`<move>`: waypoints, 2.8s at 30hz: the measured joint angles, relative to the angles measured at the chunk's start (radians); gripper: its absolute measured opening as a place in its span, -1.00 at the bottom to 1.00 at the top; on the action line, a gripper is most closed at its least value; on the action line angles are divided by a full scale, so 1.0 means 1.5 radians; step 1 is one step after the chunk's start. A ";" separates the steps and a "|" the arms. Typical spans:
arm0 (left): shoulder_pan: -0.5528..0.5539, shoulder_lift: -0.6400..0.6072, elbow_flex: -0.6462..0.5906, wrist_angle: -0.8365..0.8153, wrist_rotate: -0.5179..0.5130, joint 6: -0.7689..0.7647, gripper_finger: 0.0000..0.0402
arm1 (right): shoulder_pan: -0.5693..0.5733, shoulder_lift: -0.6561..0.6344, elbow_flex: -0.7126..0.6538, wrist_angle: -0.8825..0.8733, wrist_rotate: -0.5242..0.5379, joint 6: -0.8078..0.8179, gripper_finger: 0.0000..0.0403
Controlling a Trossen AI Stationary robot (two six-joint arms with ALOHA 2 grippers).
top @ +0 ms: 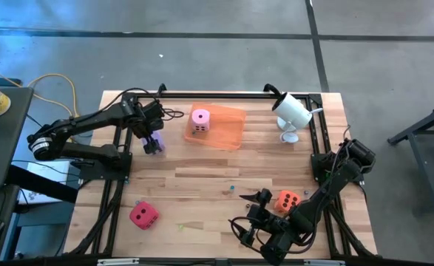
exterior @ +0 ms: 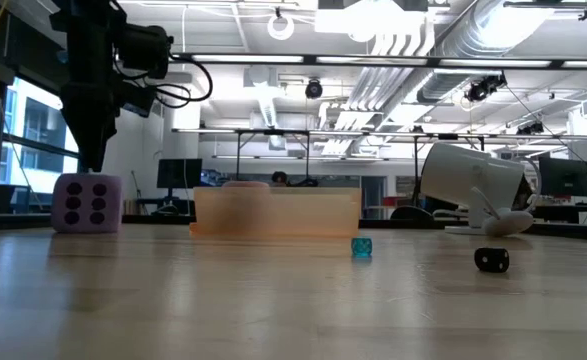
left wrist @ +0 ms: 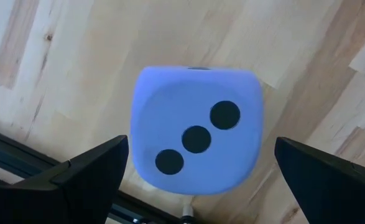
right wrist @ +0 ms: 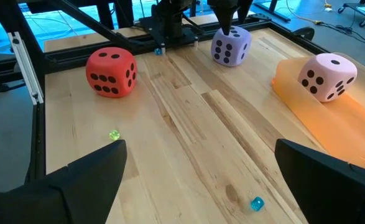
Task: Pick & Place Dice
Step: Put the large purple die into the orange bin
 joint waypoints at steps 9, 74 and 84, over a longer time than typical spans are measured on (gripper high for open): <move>-0.009 0.000 -0.007 0.002 0.005 0.001 0.96 | 0.000 0.000 0.000 0.000 0.000 0.000 0.98; 0.027 0.111 -0.016 -0.035 0.033 0.064 0.85 | 0.000 0.000 0.000 0.002 -0.002 -0.004 0.98; -0.108 0.109 0.131 -0.091 0.010 0.042 0.85 | -0.010 0.000 0.000 0.005 0.002 -0.005 0.98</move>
